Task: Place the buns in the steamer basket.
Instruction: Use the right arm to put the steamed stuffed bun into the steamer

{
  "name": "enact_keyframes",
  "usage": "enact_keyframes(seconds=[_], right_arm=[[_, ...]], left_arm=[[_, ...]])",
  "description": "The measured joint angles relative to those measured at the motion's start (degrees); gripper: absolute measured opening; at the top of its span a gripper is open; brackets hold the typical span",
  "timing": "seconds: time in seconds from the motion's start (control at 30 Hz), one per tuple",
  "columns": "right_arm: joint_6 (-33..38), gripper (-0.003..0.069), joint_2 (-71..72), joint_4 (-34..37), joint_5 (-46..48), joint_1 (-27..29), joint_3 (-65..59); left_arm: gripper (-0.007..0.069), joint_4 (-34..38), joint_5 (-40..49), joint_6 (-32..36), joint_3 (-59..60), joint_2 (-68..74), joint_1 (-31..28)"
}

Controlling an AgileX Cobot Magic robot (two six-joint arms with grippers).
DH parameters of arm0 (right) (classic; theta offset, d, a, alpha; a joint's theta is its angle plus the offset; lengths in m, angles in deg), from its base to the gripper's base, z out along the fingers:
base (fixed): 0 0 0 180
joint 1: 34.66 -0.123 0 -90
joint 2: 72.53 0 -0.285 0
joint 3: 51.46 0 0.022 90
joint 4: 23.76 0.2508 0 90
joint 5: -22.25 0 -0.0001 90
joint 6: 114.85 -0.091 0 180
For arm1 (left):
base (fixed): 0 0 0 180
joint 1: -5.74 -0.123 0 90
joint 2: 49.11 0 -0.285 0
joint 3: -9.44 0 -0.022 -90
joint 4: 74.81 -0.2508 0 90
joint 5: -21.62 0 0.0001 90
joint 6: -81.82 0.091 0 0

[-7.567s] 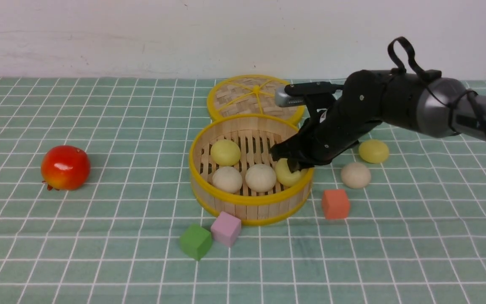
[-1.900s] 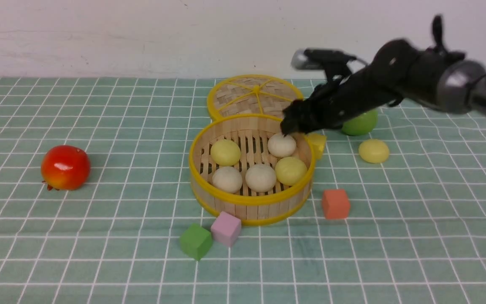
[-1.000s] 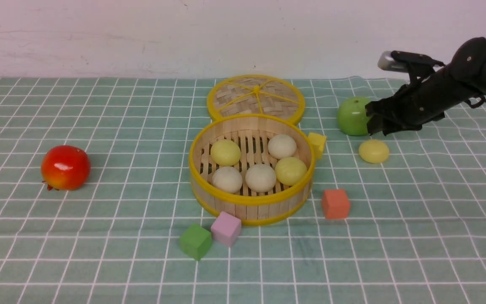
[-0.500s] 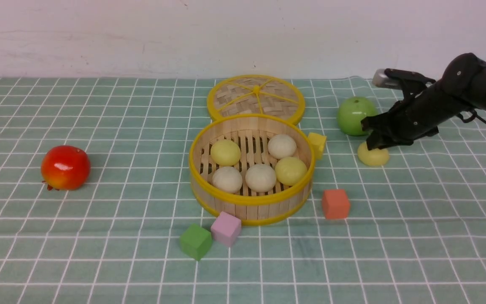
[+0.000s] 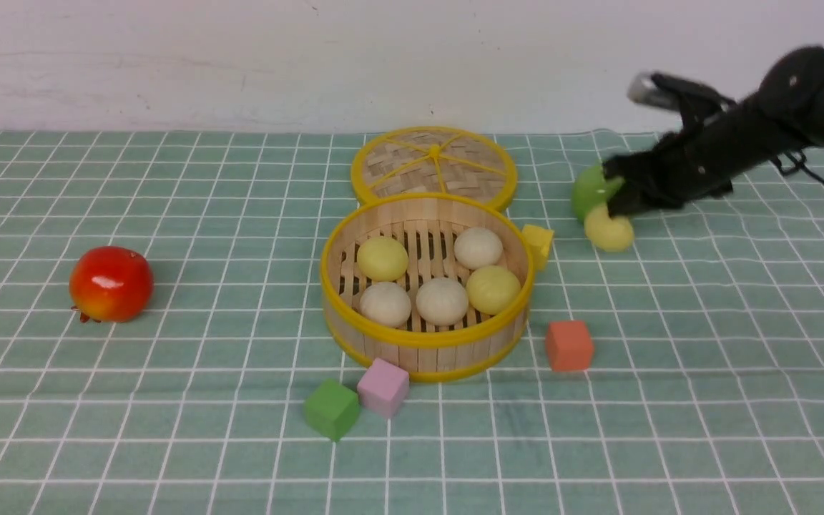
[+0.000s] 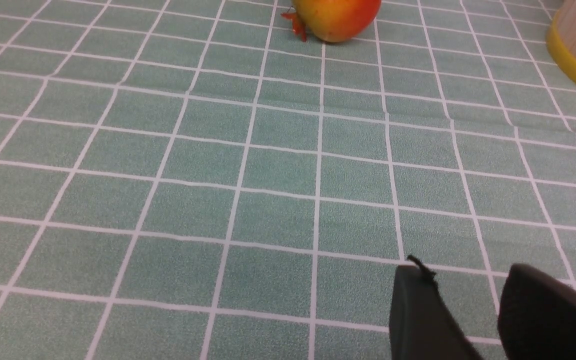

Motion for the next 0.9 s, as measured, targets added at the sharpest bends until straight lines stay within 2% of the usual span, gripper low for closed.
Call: enact_keyframes(seconds=[0.2, 0.4, 0.9], right_arm=[[5.95, -0.0009, 1.72, 7.42, 0.18, -8.11, 4.04], [10.18, -0.0009, 0.74, 8.23, -3.17, -15.53, 4.05], [10.43, -0.0006, -6.42, 8.92, -4.97, -16.53, 4.05]], left_arm=[[0.0238, 0.0, 0.0, 0.0, 0.0, 0.0, 0.0], [0.0238, -0.05, 0.0, 0.0, 0.0, 0.0, 0.0], [0.0238, -0.11, 0.0, 0.0, 0.0, 0.0, 0.0]])
